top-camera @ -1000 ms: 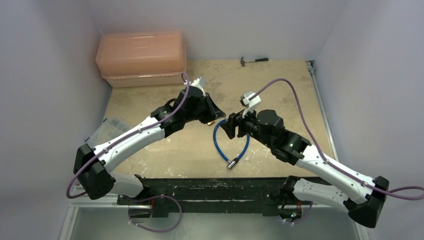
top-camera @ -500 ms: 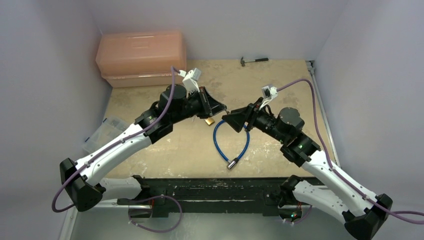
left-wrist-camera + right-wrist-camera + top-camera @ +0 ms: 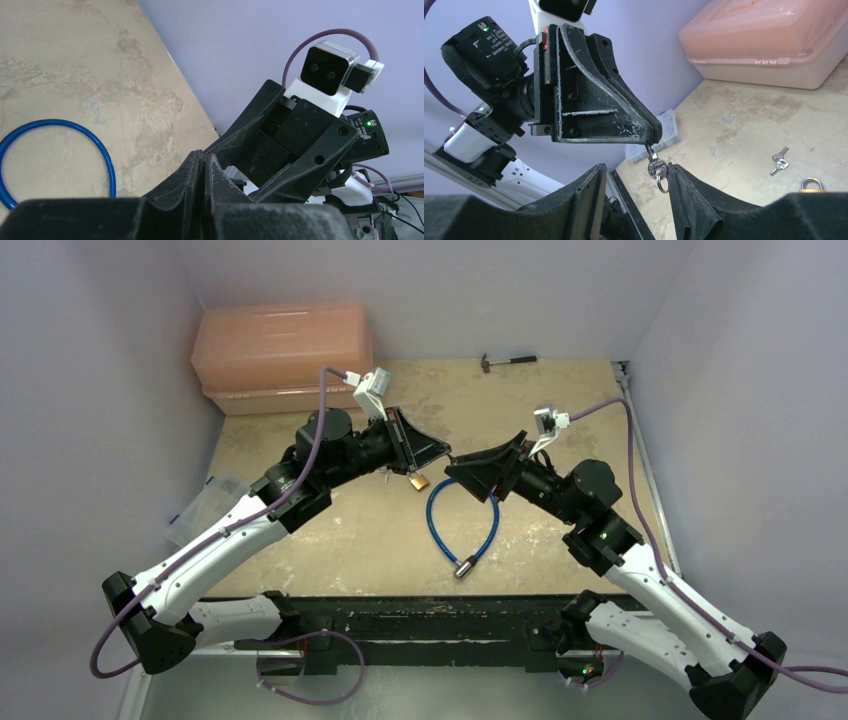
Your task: Unlock with the key
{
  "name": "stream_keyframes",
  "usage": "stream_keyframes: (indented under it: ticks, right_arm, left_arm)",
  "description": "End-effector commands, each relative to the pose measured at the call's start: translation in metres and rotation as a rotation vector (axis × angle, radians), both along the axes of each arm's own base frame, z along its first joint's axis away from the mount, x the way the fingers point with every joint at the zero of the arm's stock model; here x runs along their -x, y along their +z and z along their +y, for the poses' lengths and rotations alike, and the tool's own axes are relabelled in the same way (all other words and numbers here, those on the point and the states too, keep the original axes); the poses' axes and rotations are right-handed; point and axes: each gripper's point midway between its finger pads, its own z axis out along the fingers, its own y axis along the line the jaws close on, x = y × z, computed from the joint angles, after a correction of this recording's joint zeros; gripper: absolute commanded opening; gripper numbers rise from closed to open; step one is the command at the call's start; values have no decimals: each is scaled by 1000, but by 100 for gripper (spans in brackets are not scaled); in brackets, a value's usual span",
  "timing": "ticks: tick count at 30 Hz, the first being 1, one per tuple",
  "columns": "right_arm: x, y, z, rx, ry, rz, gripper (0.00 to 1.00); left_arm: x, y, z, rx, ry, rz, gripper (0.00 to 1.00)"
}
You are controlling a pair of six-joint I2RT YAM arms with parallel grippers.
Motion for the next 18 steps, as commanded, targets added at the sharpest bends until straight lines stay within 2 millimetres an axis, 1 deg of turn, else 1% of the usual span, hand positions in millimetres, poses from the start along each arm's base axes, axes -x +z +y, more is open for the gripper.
stream_keyframes:
  ticks: [1, 4, 7, 9, 12, 18]
  right_arm:
    - [9, 21, -1, -64, 32, -53, 55]
    - [8, 20, -1, -78, 25, -48, 54]
    - [6, 21, -1, -93, 21, -47, 50]
    - [7, 23, -2, -102, 19, -58, 50]
    - [7, 26, -4, -119, 13, -56, 40]
    - [8, 28, -4, -126, 21, -60, 28]
  left_arm:
    - [7, 35, 0, 73, -30, -91, 0]
    - [8, 37, 0, 84, -33, -92, 0]
    - [10, 40, 0, 97, -36, -95, 0]
    - [10, 40, 1, 97, -36, -94, 0]
    - [10, 39, 2, 93, -30, -94, 0]
    - [11, 39, 5, 99, -23, -95, 0]
